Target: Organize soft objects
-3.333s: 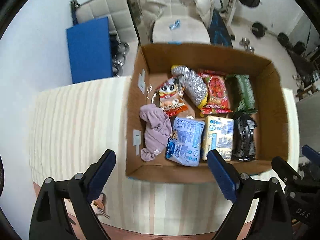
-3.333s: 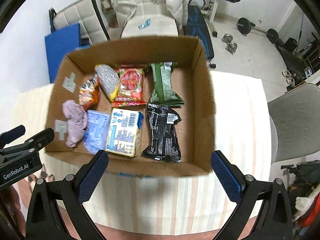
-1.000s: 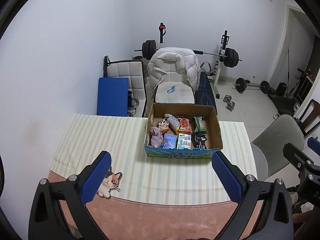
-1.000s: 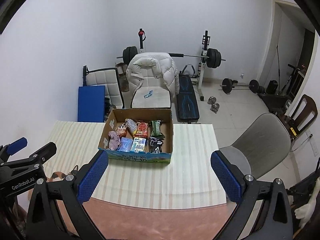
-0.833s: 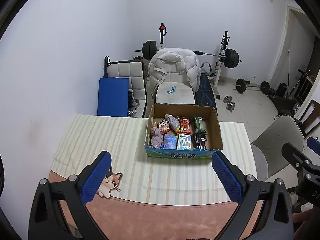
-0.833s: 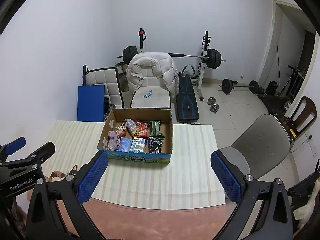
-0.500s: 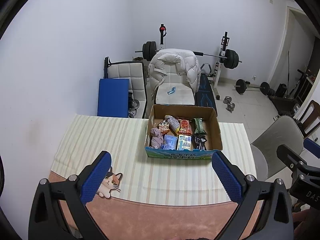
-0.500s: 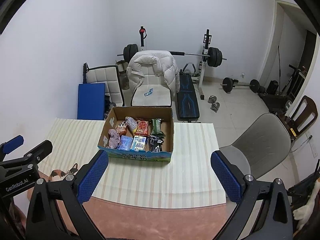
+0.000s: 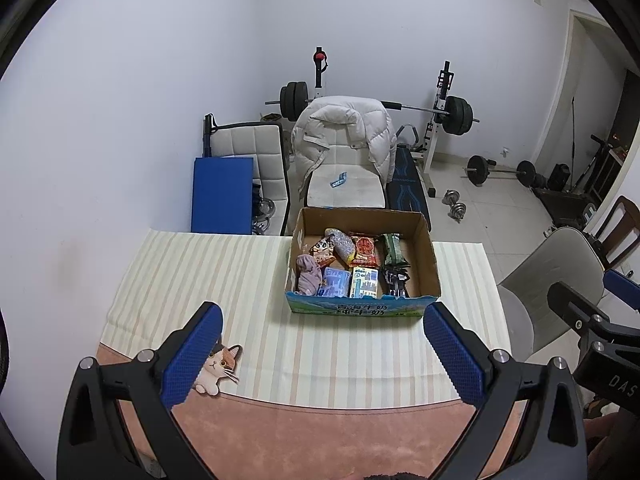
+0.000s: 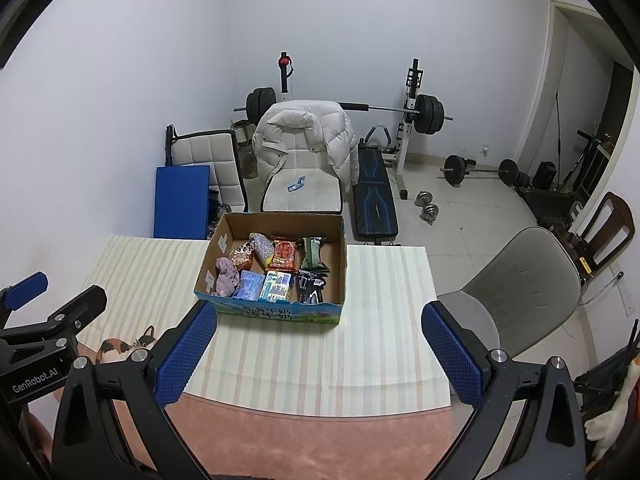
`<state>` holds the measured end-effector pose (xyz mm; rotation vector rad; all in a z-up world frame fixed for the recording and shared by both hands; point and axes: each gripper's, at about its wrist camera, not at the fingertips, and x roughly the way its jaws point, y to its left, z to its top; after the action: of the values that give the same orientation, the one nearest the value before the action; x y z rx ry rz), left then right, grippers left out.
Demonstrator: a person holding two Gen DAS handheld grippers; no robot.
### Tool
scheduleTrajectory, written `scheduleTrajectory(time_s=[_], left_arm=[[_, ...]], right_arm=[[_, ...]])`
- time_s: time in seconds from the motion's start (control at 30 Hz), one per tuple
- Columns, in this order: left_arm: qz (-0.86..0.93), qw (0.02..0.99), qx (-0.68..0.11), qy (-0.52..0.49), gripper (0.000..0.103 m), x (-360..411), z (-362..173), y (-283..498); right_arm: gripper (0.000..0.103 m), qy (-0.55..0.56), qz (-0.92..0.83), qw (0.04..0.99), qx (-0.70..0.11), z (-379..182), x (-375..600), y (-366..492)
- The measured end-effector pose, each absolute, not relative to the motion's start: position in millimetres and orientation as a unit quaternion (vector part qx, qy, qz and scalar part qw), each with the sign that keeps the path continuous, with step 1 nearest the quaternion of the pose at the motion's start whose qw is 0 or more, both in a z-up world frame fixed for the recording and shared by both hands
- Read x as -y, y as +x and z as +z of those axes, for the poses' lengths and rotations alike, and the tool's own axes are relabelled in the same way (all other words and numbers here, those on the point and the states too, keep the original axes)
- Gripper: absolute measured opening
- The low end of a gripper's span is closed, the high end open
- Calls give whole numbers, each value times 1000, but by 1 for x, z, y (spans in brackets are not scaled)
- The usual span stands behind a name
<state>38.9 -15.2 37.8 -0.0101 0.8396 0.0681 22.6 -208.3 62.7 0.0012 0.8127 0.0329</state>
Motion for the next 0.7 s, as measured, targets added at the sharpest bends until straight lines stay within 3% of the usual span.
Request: scheduleTrajectory(time_s=[0.7], left_arm=[[34,914,-404,-6,103,12,42,42]], right_arm=[[103,-3,17,920,-391,68,212,25]])
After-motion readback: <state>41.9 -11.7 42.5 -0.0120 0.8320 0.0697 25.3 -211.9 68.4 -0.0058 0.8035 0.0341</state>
